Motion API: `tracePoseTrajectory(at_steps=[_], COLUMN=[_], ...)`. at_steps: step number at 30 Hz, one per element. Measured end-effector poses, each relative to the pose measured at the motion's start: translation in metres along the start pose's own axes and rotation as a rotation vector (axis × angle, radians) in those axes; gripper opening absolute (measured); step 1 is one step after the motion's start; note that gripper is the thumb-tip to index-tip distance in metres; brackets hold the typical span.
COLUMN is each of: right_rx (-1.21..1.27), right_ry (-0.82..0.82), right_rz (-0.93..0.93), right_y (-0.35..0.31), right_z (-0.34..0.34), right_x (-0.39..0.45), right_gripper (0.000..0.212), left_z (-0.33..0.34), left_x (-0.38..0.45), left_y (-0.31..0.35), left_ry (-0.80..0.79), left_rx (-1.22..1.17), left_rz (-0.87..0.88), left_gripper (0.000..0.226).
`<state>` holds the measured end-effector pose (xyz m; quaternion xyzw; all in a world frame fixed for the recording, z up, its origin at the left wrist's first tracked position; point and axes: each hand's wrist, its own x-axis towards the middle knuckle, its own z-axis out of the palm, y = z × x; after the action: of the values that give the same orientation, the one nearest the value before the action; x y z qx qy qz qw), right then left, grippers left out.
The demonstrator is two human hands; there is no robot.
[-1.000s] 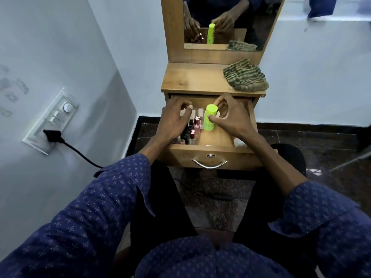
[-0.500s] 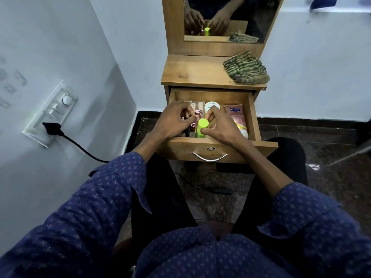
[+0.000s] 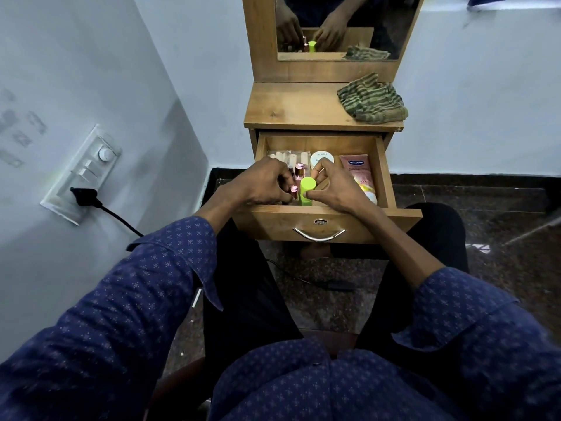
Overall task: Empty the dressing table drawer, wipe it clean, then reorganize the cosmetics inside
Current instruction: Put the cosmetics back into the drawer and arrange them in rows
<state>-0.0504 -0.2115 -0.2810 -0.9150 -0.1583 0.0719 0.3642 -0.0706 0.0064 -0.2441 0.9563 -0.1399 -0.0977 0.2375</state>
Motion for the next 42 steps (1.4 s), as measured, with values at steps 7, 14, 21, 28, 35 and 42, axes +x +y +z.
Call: tracePoseTrajectory(at_steps=[7,14,21,28,35,42], right_rx=[0.085,0.118,0.137,0.134,0.123,0.131], right_ry=[-0.058,-0.094,-0.138,-0.157,-0.207,-0.223], right_rz=[0.029,0.076,0.119,0.142,0.154,0.112], right_y=[-0.009,-0.01,-0.007,-0.006,-0.004,-0.004], right_z=[0.003,0.006,0.006,0.005,0.009,0.009], right_x=[0.002,0.005,0.009,0.011,0.012,0.01], right_gripper=[0.04,0.04,0.038,0.034,0.034,0.028], left_z=[-0.008,-0.009,-0.005,-0.005,-0.011,-0.026], left_x=[-0.001,-0.002,-0.001,-0.001,0.005,0.009], left_y=[0.004,0.0,-0.008,-0.012,-0.011,-0.01], left_ry=[-0.043,-0.046,-0.036,-0.028,-0.114,-0.271], left_rx=[0.018,0.025,0.095,0.168,0.239,0.068], left_rz=[0.027,0.006,0.03,0.075,0.032,-0.053], left_gripper=[0.018,0.021,0.023,0.02,0.023,0.066])
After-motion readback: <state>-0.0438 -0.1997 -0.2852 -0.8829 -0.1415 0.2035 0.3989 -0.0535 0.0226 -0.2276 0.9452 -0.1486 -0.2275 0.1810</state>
